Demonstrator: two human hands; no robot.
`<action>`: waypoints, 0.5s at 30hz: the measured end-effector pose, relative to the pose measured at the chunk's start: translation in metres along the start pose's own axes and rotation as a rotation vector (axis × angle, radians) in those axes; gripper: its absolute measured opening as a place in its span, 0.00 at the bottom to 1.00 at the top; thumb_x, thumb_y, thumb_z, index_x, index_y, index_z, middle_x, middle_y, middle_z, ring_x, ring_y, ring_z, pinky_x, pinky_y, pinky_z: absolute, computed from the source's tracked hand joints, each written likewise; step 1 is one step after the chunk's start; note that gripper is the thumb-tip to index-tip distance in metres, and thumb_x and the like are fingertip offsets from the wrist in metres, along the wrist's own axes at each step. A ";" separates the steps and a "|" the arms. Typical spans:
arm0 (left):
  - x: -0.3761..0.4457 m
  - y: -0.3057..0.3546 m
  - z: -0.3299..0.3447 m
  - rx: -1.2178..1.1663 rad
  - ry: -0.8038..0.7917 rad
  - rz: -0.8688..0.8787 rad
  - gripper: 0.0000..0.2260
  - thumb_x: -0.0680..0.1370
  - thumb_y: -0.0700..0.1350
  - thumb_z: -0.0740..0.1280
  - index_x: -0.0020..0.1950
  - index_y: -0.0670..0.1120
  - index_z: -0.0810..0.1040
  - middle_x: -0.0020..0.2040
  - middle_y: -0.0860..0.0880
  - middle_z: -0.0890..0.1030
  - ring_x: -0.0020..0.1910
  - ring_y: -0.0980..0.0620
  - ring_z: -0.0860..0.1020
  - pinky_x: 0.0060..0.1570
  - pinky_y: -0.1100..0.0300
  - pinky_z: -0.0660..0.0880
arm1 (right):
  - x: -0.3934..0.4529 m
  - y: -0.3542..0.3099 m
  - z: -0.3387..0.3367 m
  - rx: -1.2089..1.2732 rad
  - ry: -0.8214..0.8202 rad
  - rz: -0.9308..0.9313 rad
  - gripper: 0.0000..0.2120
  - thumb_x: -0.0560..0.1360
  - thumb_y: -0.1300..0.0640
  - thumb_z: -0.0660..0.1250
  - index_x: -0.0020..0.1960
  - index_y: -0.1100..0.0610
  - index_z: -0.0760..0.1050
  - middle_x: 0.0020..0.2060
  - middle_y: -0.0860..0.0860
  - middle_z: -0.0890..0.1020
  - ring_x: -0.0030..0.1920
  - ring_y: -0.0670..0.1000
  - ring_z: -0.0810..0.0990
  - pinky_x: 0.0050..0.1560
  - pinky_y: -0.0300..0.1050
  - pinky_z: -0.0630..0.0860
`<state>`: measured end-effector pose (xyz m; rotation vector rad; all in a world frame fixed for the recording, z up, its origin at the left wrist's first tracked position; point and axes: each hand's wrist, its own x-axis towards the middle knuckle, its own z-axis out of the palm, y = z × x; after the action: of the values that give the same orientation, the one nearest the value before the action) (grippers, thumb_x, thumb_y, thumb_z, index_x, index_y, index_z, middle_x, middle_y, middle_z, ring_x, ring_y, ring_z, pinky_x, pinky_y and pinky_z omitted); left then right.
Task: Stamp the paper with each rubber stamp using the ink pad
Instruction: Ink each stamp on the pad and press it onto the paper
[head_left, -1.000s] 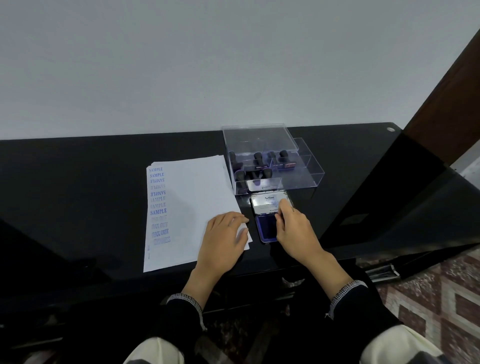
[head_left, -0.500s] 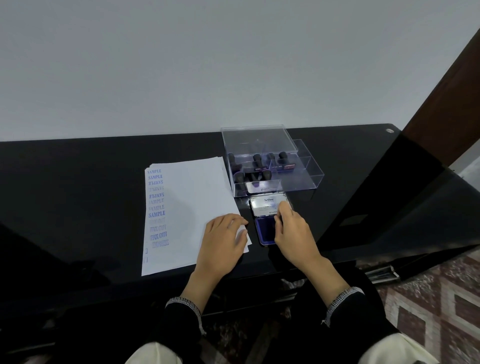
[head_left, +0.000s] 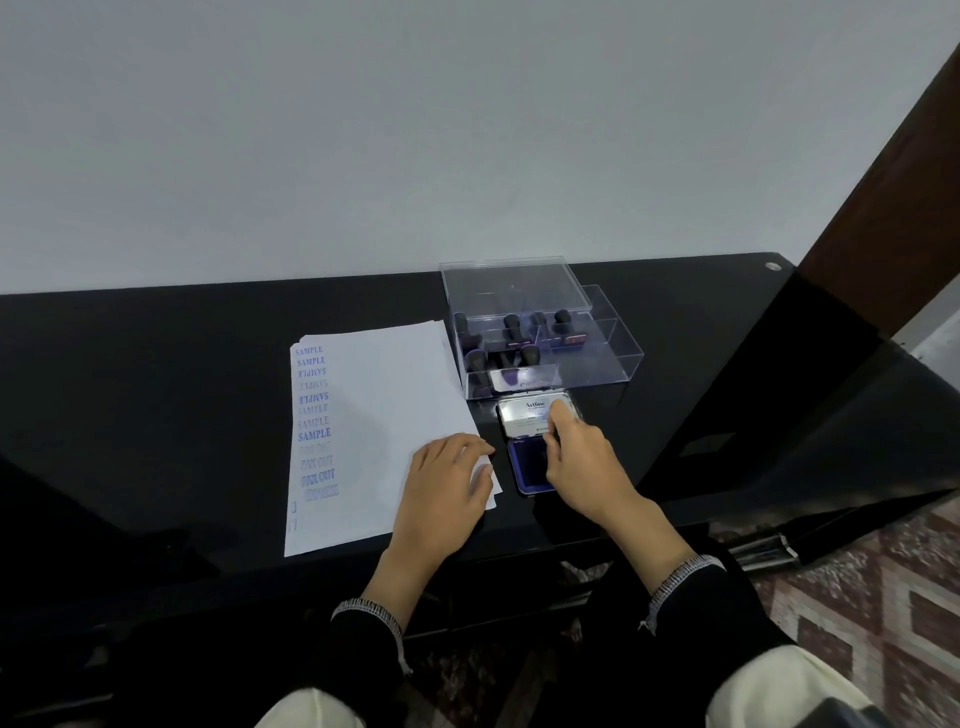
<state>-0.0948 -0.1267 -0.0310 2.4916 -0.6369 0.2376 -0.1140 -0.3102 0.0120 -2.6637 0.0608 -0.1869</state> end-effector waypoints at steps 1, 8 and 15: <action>0.000 0.000 0.000 0.002 0.003 0.000 0.11 0.81 0.47 0.60 0.62 0.52 0.76 0.62 0.58 0.75 0.63 0.59 0.69 0.63 0.71 0.50 | -0.003 0.001 0.002 -0.001 0.024 -0.009 0.06 0.80 0.62 0.57 0.46 0.55 0.60 0.36 0.54 0.73 0.35 0.54 0.71 0.29 0.41 0.61; -0.001 0.000 0.000 0.005 0.006 0.001 0.12 0.81 0.47 0.60 0.62 0.52 0.76 0.62 0.58 0.75 0.63 0.59 0.69 0.63 0.71 0.50 | -0.024 0.004 0.018 -0.024 0.198 -0.027 0.03 0.81 0.61 0.58 0.51 0.61 0.68 0.39 0.50 0.71 0.39 0.49 0.68 0.35 0.39 0.63; -0.002 0.000 -0.001 0.001 0.007 0.000 0.12 0.81 0.47 0.60 0.62 0.52 0.76 0.63 0.57 0.75 0.63 0.59 0.69 0.64 0.70 0.51 | -0.023 0.005 0.017 -0.005 0.182 -0.034 0.02 0.81 0.61 0.57 0.48 0.57 0.66 0.39 0.49 0.72 0.38 0.49 0.69 0.35 0.39 0.64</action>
<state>-0.0964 -0.1261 -0.0308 2.4908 -0.6336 0.2470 -0.1343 -0.3050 -0.0085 -2.6471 0.0739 -0.4398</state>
